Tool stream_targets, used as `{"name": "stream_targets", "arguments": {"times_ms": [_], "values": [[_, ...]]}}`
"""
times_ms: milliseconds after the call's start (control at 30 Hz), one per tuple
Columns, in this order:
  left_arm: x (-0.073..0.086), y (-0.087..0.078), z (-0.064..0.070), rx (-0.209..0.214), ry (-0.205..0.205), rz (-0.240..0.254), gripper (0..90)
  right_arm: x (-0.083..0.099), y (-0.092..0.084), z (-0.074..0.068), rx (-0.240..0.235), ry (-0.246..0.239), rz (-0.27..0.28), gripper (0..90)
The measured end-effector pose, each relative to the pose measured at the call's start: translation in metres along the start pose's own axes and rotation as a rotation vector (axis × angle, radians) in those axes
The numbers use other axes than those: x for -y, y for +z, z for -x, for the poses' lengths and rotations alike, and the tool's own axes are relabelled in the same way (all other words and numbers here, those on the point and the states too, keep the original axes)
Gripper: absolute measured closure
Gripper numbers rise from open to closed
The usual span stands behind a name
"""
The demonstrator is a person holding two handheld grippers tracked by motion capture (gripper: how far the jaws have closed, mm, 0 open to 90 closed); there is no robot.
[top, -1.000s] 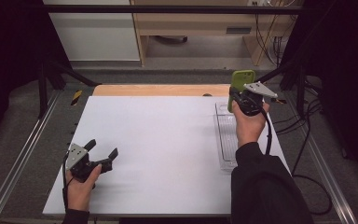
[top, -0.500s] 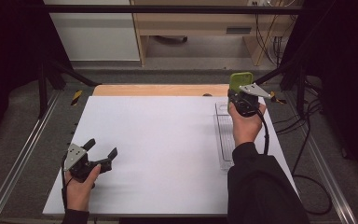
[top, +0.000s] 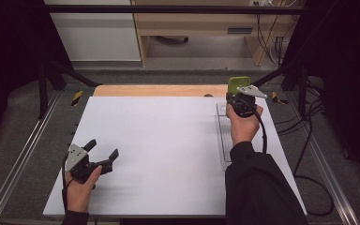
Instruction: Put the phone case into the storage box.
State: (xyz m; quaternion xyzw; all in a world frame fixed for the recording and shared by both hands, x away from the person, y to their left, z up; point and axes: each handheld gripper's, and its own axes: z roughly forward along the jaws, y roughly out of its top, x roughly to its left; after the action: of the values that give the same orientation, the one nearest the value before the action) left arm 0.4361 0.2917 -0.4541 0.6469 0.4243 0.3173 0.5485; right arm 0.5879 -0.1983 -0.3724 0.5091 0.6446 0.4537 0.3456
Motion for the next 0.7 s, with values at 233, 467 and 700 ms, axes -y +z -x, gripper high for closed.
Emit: {"name": "stream_targets", "arguments": {"times_ms": [233,467,700], "values": [[-0.001,-0.002,-0.001,-0.005,0.002,0.005,2.6,0.003,0.005,-0.001,0.006,-0.013,-0.017,88.0],[-0.001,-0.002,-0.003,-0.009,0.005,0.003,2.7,0.008,0.014,0.000,0.004,0.008,-0.023,88.0],[0.000,-0.002,-0.004,-0.020,0.020,-0.003,2.7,0.014,0.026,0.003,-0.002,0.070,-0.023,87.9]]}}
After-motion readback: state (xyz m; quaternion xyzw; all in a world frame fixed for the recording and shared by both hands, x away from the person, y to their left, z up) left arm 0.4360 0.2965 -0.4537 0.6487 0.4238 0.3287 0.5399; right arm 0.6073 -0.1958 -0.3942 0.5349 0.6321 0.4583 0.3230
